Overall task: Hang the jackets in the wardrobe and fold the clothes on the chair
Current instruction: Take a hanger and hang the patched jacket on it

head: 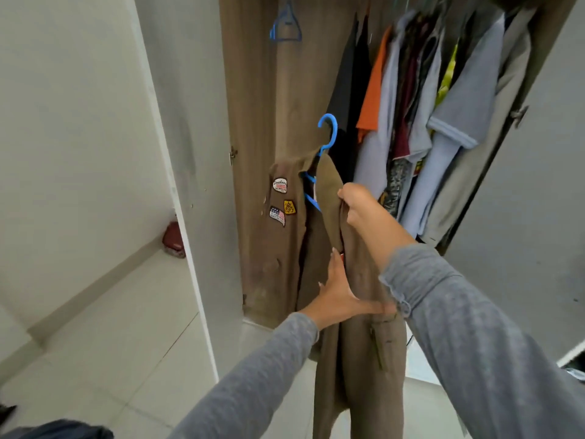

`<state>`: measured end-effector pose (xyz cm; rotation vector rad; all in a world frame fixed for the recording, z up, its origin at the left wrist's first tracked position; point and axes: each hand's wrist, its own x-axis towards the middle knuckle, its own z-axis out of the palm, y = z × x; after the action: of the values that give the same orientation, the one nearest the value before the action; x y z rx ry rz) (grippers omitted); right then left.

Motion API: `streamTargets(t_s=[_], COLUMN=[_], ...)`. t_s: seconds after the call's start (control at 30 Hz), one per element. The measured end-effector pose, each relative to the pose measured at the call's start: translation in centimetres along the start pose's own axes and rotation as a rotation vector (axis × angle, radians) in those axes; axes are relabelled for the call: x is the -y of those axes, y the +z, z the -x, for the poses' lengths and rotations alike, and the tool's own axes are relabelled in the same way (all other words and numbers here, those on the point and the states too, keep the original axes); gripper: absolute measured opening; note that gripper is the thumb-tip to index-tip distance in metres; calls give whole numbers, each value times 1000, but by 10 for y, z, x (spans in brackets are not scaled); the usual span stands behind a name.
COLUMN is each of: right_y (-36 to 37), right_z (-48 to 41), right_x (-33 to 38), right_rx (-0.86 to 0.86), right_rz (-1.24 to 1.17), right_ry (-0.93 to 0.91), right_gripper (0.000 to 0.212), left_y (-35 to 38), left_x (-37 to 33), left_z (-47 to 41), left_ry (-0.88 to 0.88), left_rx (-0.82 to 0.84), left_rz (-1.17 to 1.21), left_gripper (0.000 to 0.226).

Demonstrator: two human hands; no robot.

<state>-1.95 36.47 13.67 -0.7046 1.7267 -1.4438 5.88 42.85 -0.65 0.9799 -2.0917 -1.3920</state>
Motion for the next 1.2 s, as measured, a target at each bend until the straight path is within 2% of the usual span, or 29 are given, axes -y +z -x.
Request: streamTargets(t_s=[0.1,0.23,0.33,0.47,0.53,0.67,0.93,1.07,1.2], right_y=[28,71,91,115,121,129,150,155,156], right_z=[-31,-98,-135,-181,-198,-241,-314,-353,-395], right_x=[21,53,87,130,149,196,288,338,374], right_rx=[58,91,85,34,19,14,97,137,129], right_rz=[-72,-82,-94,-229,-246,-273,-347,-367,-264], right_ry=[20,-55,-81,-168,-225,-301,-536,-624,-664], right_gripper=[33,28,23,18,18,32,29,27,21], left_y=[-30,-85,-130,-193,-215,-257,-333,-364,-387], left_x=[6,13,14,6,-1,-23,-95,-123,-143], left_z=[-36,-104,-155,-228,-255,-313,-434,-493,-534], left_ry=[25,83,142,220,266,339,536,599,665], left_rx=[-85,-254,-301,-340,-377,-487,-650,-712,-726], left_rz=[66,145,129,129,162,152,96,52,-2], left_gripper=[165,156,142,126,116,103,78,83,89])
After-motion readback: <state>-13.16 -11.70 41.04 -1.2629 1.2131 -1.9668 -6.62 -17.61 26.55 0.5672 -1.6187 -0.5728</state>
